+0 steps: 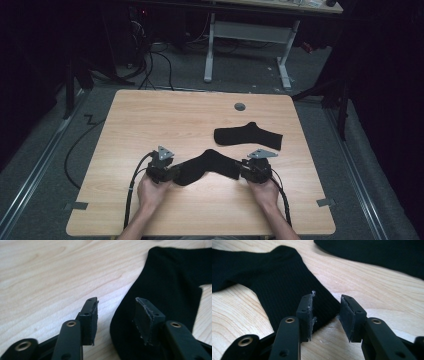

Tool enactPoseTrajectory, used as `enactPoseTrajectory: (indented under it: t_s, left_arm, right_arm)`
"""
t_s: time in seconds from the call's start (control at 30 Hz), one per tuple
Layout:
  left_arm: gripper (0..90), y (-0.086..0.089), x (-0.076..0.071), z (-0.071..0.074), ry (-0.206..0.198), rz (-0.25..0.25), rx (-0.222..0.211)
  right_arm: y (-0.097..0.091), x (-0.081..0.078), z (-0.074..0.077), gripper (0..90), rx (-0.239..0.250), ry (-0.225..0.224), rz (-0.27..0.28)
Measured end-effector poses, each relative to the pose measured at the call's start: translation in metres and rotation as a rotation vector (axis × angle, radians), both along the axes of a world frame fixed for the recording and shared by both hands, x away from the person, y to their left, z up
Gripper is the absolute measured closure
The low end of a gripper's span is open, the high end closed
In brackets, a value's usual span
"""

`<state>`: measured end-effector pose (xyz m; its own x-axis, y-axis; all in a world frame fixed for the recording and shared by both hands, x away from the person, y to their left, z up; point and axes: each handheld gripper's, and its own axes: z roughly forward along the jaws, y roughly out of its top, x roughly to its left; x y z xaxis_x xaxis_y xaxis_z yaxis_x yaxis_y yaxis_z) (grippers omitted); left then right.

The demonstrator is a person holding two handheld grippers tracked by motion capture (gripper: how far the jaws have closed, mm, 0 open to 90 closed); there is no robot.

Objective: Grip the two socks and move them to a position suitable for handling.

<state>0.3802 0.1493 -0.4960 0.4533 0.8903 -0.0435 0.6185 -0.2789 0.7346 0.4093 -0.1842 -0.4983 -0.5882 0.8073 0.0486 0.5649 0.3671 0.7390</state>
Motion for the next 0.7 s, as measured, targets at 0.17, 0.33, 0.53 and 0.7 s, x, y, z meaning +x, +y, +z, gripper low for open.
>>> enactPoseTrajectory:
  t_s: [0.17,0.33,0.53,0.7]
  left_arm:
    - [62.7,-0.0010,0.0021,-0.0049,0.003,-0.008,0.005]
    - [70.9,-0.0013,0.0020,-0.0057,-0.009,-0.021,0.010]
    - [82.2,0.0005,0.0038,-0.0068,-0.010,-0.038,-0.009]
    - [86.3,0.0022,0.0056,-0.0076,-0.006,-0.047,-0.032]
  right_arm:
    - [0.0016,0.0021,-0.0023,65.2,-0.008,0.007,0.006]
    - [0.0005,0.0026,-0.0030,69.8,-0.017,0.017,0.023]
    - [0.0013,0.0022,-0.0031,78.9,-0.028,0.009,0.043]
    - [0.0023,0.0018,-0.0026,83.4,-0.043,0.000,0.055]
